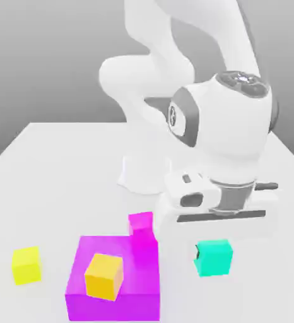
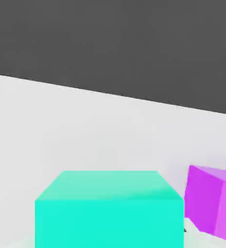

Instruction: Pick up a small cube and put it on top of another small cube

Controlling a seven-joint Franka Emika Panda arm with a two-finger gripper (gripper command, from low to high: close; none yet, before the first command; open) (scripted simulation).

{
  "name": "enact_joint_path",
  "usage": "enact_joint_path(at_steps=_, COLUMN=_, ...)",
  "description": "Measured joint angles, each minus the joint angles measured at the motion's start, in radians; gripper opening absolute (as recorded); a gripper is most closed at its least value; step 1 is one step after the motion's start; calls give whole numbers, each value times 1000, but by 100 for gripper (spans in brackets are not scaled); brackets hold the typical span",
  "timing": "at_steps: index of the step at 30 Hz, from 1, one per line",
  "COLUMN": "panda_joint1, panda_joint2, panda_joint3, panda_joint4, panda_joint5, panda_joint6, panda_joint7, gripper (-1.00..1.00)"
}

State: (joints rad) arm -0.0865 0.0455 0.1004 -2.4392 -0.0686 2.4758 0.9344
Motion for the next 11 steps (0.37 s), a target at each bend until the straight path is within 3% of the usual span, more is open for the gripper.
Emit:
enact_joint_path(at_steps=3, panda_joint1=-177, panda_joint2=-57, panda_joint3=-51, panda_joint4=8, panda_joint5=62, panda_joint6=-57, panda_joint7=-23, gripper=-100)
enact_joint_path(at_steps=5, panda_joint1=-312, panda_joint2=-18, panda_joint3=-2, panda_joint4=-4, panda_joint5=65, panda_joint6=-5, panda_joint7=-21, gripper=-100)
enact_joint_path(at_steps=6, panda_joint1=-273, panda_joint2=4, panda_joint3=24, panda_joint4=-12, panda_joint5=59, panda_joint6=24, panda_joint7=-17, gripper=-100)
enact_joint_path(at_steps=7, panda_joint1=-238, panda_joint2=34, panda_joint3=44, panda_joint4=-17, panda_joint5=49, panda_joint6=59, panda_joint7=-9, gripper=100)
enact_joint_path(at_steps=11, panda_joint1=-237, panda_joint2=34, panda_joint3=44, panda_joint4=-17, panda_joint5=49, panda_joint6=59, panda_joint7=-9, gripper=100)
